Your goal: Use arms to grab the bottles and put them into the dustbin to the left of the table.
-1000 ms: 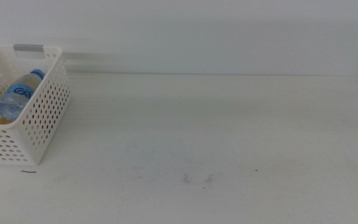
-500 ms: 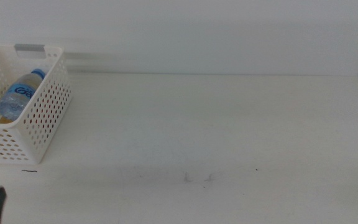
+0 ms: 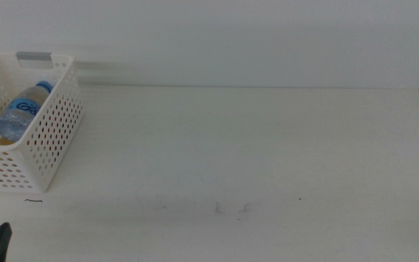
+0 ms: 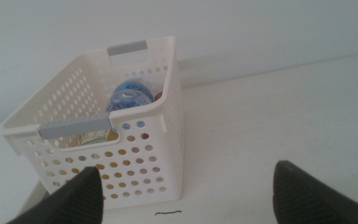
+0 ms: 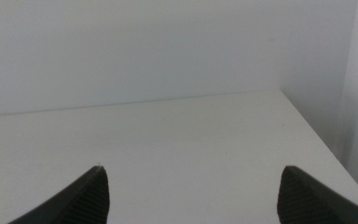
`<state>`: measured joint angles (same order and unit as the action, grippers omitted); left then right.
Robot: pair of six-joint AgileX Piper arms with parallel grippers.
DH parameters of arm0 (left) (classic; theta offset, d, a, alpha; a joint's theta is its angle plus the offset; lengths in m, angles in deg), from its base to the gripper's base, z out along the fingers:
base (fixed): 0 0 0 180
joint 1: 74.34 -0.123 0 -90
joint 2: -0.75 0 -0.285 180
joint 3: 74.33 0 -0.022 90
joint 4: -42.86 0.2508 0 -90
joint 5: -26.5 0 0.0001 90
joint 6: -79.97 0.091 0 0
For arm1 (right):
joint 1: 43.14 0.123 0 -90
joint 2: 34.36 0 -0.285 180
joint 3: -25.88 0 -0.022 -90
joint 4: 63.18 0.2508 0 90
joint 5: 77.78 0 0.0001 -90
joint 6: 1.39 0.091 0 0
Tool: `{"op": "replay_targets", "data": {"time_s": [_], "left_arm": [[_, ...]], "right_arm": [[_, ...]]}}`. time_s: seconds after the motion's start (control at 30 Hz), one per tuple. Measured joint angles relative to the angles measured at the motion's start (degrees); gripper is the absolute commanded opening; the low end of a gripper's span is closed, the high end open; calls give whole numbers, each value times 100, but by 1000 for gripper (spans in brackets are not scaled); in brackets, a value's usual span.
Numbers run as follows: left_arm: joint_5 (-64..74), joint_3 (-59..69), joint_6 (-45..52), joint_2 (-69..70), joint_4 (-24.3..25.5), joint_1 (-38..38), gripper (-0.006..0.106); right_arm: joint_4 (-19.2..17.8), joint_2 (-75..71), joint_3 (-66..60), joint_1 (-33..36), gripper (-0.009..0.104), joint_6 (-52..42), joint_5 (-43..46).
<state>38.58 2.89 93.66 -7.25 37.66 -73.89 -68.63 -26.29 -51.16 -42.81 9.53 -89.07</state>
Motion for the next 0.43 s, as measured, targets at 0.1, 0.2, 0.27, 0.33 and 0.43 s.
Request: {"op": "replay_targets", "data": {"time_s": [0.1,0.2,0.27,0.33,0.43], "left_arm": [[-35,0,0,0,0,0,94],[-46,0,0,0,56,0,94],[-46,0,0,0,123,0,94],[-46,0,0,0,163,0,94],[-46,0,0,0,199,0,94]], "right_arm": [[0,0,0,0,89,0,11],[0,0,0,0,89,0,11],[0,0,0,0,89,0,11],[0,0,0,0,89,0,11],[0,0,0,0,89,0,11]]}}
